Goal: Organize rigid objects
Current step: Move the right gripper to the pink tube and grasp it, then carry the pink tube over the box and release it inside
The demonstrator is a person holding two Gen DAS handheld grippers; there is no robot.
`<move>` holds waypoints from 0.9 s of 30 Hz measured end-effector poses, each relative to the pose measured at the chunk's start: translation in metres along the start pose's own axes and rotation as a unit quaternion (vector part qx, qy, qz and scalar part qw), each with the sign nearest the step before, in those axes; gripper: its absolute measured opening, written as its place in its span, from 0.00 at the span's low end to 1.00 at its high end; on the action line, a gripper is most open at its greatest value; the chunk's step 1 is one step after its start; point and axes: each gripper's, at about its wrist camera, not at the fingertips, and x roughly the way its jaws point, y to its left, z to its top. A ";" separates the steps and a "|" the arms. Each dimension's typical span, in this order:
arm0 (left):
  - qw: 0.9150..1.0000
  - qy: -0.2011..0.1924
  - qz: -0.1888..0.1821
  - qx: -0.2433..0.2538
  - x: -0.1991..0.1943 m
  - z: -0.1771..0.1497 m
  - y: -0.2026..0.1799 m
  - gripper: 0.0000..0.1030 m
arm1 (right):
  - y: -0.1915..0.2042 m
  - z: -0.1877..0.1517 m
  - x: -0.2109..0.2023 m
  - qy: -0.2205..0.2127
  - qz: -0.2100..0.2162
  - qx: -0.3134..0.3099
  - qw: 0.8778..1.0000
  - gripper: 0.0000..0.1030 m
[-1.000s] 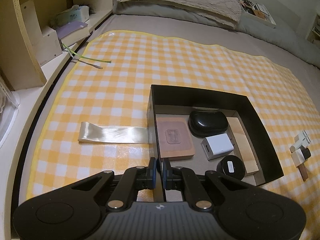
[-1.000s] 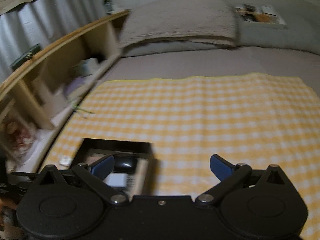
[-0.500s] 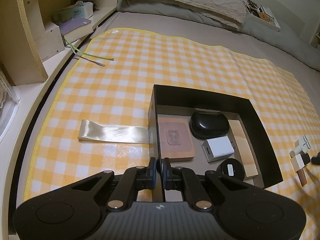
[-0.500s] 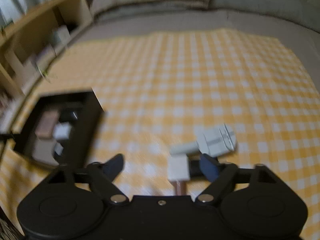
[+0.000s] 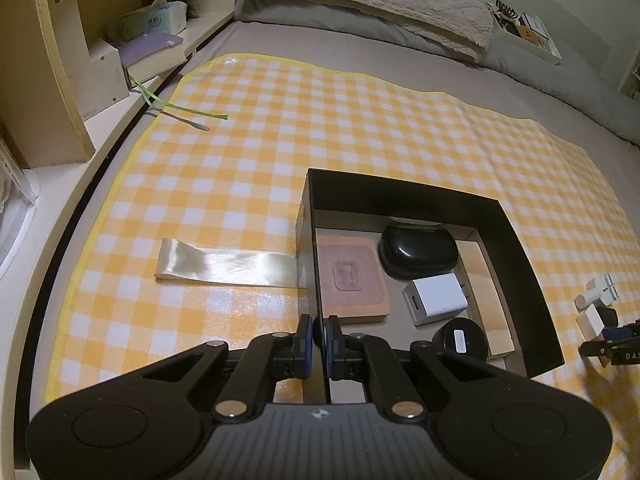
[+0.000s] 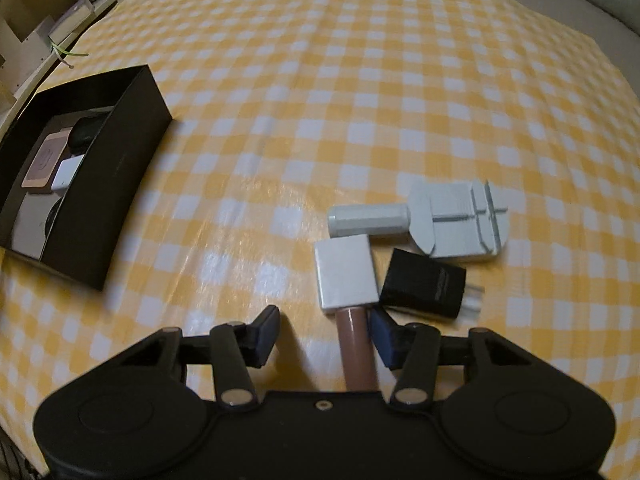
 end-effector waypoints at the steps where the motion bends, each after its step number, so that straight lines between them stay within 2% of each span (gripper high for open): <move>1: 1.000 0.000 -0.001 -0.001 0.000 0.000 0.000 0.07 | 0.000 0.001 0.001 0.000 -0.002 -0.002 1.000 0.50; 7: 1.000 0.000 -0.002 -0.001 0.001 -0.001 0.001 0.07 | 0.002 0.013 0.008 -0.011 -0.029 -0.031 0.999 0.48; 10: 1.000 0.000 -0.002 -0.002 0.001 -0.001 0.002 0.07 | -0.003 0.015 0.011 -0.016 -0.027 -0.042 0.999 0.48; 11: 1.000 0.000 -0.002 -0.002 0.001 -0.001 0.002 0.07 | -0.003 0.015 0.011 -0.018 -0.023 -0.048 0.998 0.46; 12: 1.000 0.000 -0.002 -0.002 0.001 -0.001 0.002 0.07 | -0.004 0.013 0.009 -0.020 -0.017 -0.051 0.998 0.36; 13: 1.000 0.000 -0.002 -0.002 0.001 -0.001 0.002 0.07 | -0.004 0.012 0.007 -0.021 -0.013 -0.052 0.998 0.33; 16: 1.000 0.000 -0.002 -0.002 0.001 -0.001 0.002 0.07 | -0.002 0.011 0.002 -0.015 -0.008 -0.048 0.999 0.32; 20: 1.000 0.001 -0.002 -0.002 0.001 0.000 0.002 0.07 | 0.005 0.016 -0.013 -0.033 0.026 -0.044 0.998 0.31; 27: 1.000 0.001 -0.002 -0.002 0.001 -0.001 0.002 0.07 | 0.037 0.043 -0.066 -0.117 0.109 -0.037 0.986 0.31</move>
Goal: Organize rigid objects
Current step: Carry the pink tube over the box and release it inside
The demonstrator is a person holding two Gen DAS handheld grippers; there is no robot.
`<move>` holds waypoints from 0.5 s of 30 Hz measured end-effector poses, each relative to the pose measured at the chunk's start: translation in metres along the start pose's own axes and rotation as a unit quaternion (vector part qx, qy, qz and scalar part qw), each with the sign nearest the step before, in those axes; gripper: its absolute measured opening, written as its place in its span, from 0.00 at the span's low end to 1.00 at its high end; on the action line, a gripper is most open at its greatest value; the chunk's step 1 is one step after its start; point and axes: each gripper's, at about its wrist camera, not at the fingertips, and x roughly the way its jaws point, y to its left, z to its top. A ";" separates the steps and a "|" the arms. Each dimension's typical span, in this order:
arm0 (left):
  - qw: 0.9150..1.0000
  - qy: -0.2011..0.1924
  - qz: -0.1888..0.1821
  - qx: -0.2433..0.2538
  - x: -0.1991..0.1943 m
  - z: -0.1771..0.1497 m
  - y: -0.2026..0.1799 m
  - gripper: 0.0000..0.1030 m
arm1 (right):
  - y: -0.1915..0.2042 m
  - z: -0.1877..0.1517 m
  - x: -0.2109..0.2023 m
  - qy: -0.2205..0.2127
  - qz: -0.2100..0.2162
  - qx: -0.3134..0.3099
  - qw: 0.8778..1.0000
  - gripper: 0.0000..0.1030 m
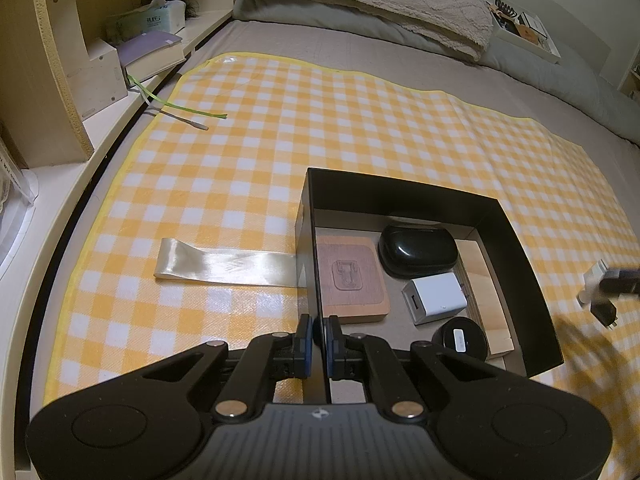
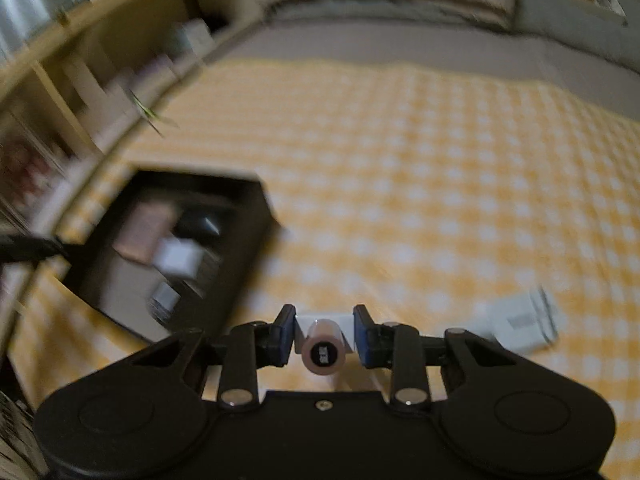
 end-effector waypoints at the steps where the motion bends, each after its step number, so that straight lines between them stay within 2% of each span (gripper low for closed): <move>1: 1.000 0.000 0.000 0.000 0.000 0.000 0.000 0.07 | 0.008 0.007 -0.004 -0.015 0.014 0.000 1.000 0.31; 4: 1.000 0.000 0.000 0.000 0.000 0.000 0.000 0.07 | 0.033 0.024 -0.010 -0.042 0.061 -0.001 0.997 0.31; 6: 1.000 0.000 0.000 0.000 0.000 0.000 0.000 0.07 | 0.051 0.032 -0.004 -0.036 0.092 -0.007 0.995 0.31; 11: 1.000 0.002 0.000 -0.002 0.001 -0.001 -0.001 0.07 | 0.100 0.037 0.033 0.018 0.148 -0.026 0.988 0.31; 15: 1.000 0.001 -0.005 -0.006 0.002 -0.002 0.000 0.08 | 0.130 0.038 0.070 0.062 0.164 -0.031 0.984 0.31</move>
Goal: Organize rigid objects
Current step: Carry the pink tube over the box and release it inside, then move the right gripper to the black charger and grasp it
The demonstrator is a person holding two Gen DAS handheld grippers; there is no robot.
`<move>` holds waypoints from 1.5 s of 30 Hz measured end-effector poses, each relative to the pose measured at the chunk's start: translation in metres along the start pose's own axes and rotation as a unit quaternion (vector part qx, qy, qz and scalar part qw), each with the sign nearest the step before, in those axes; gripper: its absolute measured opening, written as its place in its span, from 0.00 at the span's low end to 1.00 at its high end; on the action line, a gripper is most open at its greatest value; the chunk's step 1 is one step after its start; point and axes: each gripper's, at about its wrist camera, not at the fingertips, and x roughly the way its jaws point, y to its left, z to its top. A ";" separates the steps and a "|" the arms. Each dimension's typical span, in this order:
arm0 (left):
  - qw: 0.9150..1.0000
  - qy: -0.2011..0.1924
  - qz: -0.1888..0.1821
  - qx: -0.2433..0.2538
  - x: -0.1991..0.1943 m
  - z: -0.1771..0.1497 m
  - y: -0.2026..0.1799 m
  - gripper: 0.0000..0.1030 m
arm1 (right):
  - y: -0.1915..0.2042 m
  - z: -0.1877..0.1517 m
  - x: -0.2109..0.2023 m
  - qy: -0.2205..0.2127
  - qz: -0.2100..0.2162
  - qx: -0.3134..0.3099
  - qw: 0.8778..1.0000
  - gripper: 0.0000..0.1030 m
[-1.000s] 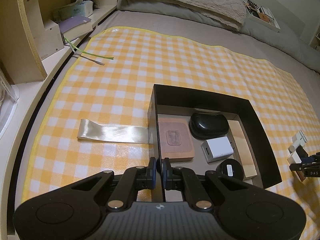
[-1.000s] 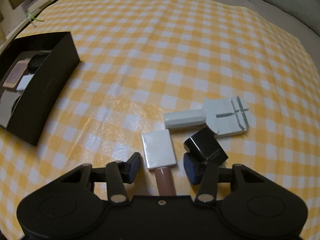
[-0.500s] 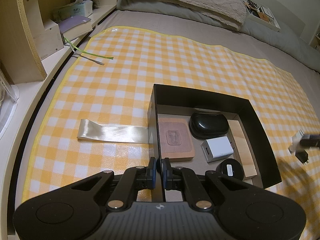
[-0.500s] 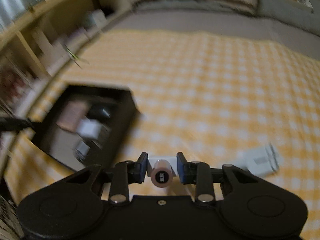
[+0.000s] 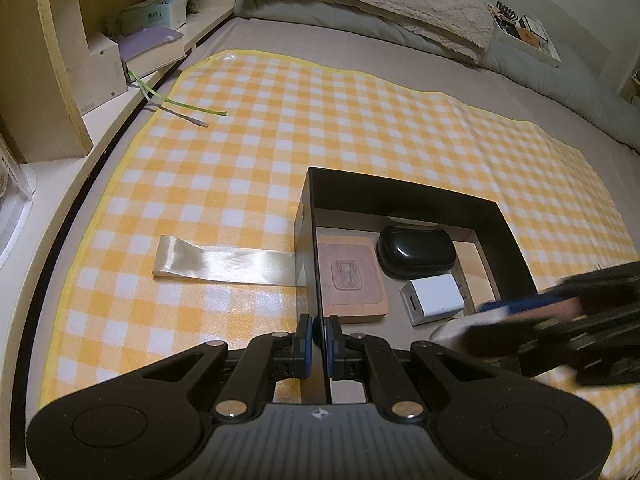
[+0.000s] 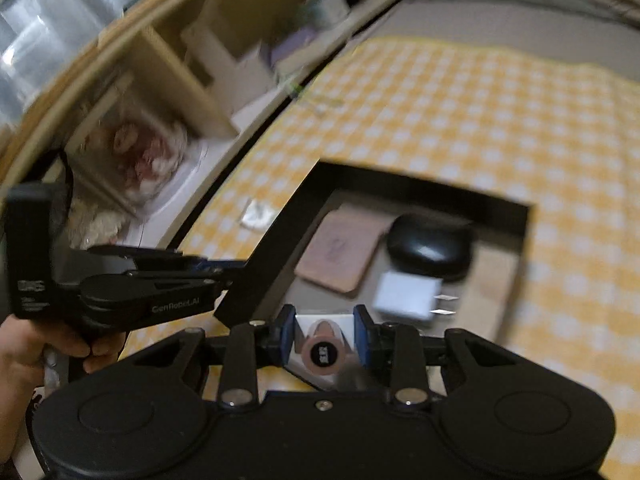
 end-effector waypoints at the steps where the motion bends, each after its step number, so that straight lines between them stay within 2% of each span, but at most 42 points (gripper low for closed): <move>1: 1.000 0.000 -0.001 -0.001 0.000 0.000 0.001 0.08 | 0.003 0.001 0.010 0.007 0.004 0.001 1.000 0.31; 6: 1.000 0.002 -0.005 -0.002 -0.001 -0.001 0.001 0.07 | 0.010 0.000 0.040 0.021 0.039 0.001 0.999 0.33; 8: 1.000 0.002 -0.007 -0.004 -0.001 0.000 0.003 0.07 | 0.008 -0.001 0.043 0.034 0.014 0.006 0.999 0.39; 9: 1.000 0.002 -0.008 -0.004 -0.001 0.001 0.003 0.07 | 0.006 -0.001 0.040 0.037 0.006 0.008 0.999 0.46; 10: 1.000 0.002 -0.010 -0.006 -0.001 0.001 0.004 0.07 | 0.005 -0.001 0.039 0.036 0.000 0.012 0.999 0.47; 17: 1.000 0.003 -0.010 -0.008 -0.001 0.002 0.005 0.07 | -0.010 -0.002 0.015 0.021 0.001 0.036 0.999 0.42; 24: 1.000 0.003 -0.010 -0.009 -0.002 0.002 0.006 0.07 | -0.016 0.001 -0.015 -0.009 -0.005 0.051 0.999 0.45; 25: 1.000 0.004 -0.010 -0.009 -0.002 0.003 0.005 0.07 | -0.020 0.001 -0.023 -0.017 -0.015 0.055 0.998 0.52; 27: 1.000 0.003 -0.010 -0.008 -0.002 0.002 0.005 0.07 | -0.028 -0.002 -0.041 -0.037 -0.036 0.061 0.997 0.60; 30: 1.000 0.004 -0.008 -0.007 -0.002 0.002 0.005 0.07 | -0.046 -0.008 -0.069 -0.070 -0.075 0.074 0.992 0.64; 33: 1.000 0.004 -0.007 -0.006 -0.002 0.003 0.005 0.07 | -0.067 -0.018 -0.093 -0.097 -0.119 0.094 0.984 0.79; 39: 1.000 0.004 -0.003 -0.003 -0.002 0.003 0.003 0.07 | -0.111 -0.043 -0.124 -0.116 -0.219 0.127 0.960 0.84; 45: 1.000 0.005 0.001 -0.002 -0.001 0.005 0.001 0.07 | -0.156 -0.070 -0.153 -0.125 -0.271 0.174 0.938 0.85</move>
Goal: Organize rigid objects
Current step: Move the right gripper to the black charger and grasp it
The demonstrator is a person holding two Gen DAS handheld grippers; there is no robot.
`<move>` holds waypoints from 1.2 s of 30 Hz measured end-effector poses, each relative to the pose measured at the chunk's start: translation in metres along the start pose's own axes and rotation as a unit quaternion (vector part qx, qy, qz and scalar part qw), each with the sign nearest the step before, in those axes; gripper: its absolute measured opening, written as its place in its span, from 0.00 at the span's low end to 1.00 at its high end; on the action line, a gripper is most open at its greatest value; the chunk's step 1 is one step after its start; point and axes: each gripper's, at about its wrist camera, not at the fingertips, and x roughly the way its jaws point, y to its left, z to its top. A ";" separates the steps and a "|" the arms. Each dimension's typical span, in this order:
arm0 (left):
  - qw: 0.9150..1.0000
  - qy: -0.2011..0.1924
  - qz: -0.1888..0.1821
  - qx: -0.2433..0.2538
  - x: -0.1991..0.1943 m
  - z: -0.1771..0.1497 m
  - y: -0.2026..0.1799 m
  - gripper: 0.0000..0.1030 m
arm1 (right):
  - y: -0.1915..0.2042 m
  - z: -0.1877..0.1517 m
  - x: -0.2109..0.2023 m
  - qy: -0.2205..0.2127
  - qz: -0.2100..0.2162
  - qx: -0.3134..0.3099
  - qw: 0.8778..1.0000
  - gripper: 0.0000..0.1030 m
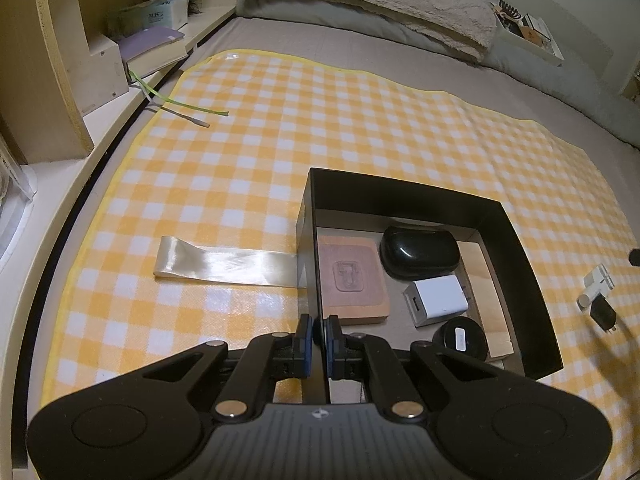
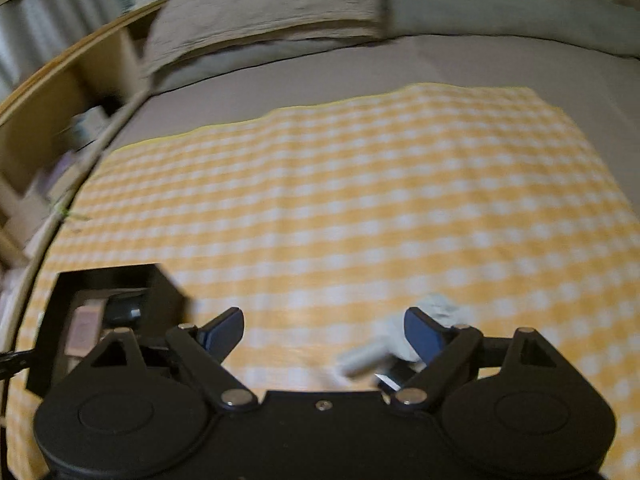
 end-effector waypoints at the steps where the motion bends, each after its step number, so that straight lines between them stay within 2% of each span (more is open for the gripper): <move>1: 1.000 0.000 0.001 0.000 0.000 0.000 0.000 0.07 | -0.008 -0.001 0.000 0.001 -0.008 0.006 1.000 0.85; 6: 1.000 0.000 0.005 0.003 0.001 0.000 0.001 0.07 | -0.038 -0.008 0.004 0.016 -0.041 0.045 0.998 0.86; 10: 1.000 0.000 0.006 0.004 0.001 0.000 0.000 0.07 | -0.054 -0.017 0.016 0.058 -0.061 0.098 0.992 0.86; 13: 1.000 0.001 0.009 0.006 0.002 0.001 0.000 0.07 | -0.065 -0.025 0.025 0.091 -0.034 0.156 0.983 0.86; 16: 1.000 0.001 0.009 0.005 0.002 0.001 0.000 0.07 | -0.062 -0.033 0.031 0.112 -0.015 0.178 0.977 0.83; 19: 1.000 0.002 0.008 0.002 0.002 0.001 0.000 0.07 | -0.052 -0.038 0.040 0.120 -0.022 0.166 0.979 0.70; 22: 1.000 0.003 0.008 0.001 0.002 0.001 0.001 0.07 | -0.045 -0.038 0.049 0.121 -0.035 0.156 0.980 0.65; 28: 1.000 0.004 0.005 0.000 0.002 0.001 0.002 0.07 | -0.028 -0.031 0.063 0.090 -0.060 0.128 0.986 0.65; 31: 1.000 0.005 0.004 -0.001 0.002 0.001 0.003 0.07 | -0.024 -0.027 0.071 0.092 -0.072 0.101 0.988 0.61; 34: 1.000 0.005 0.004 -0.001 0.003 0.001 0.002 0.07 | -0.014 -0.024 0.072 0.097 -0.102 0.047 0.989 0.60; 36: 1.000 0.005 0.005 0.000 0.003 0.001 0.002 0.07 | -0.009 -0.024 0.069 0.095 -0.105 0.005 0.990 0.65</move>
